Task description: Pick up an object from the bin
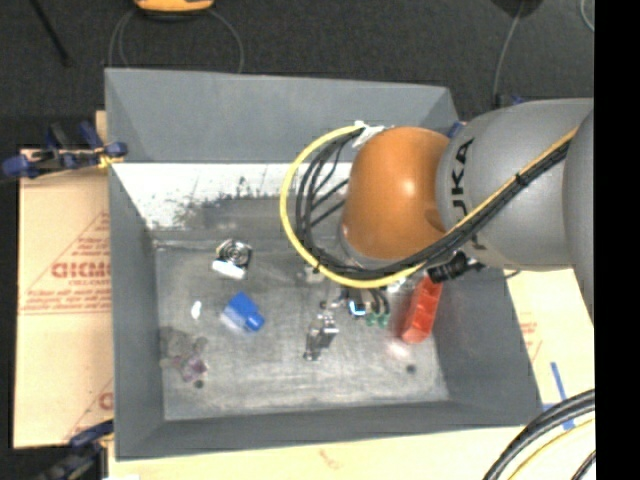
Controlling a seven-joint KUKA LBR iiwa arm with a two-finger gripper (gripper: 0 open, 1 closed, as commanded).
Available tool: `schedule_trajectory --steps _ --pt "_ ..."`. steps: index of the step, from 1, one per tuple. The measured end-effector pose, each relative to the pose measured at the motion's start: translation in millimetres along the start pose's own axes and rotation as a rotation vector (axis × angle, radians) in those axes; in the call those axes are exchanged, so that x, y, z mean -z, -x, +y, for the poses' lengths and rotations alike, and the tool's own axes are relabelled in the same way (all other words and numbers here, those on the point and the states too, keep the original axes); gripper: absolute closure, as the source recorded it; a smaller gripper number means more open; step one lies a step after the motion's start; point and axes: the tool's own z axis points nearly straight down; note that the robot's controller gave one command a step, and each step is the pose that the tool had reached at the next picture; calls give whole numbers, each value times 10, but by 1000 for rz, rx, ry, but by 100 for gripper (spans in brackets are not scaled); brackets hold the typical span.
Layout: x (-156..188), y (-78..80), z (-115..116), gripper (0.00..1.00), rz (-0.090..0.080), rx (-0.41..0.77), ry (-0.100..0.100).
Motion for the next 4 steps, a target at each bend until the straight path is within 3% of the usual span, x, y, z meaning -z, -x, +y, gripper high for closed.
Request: schedule_trajectory --steps 1,2,3,4 --pt "-785 112 742 0 -2 216 -1" --pt "-690 -48 -235 0 2 543 -4" --pt "-690 -49 -214 100 2 542 -2" --pt "724 -14 -330 100 -8 636 -5"
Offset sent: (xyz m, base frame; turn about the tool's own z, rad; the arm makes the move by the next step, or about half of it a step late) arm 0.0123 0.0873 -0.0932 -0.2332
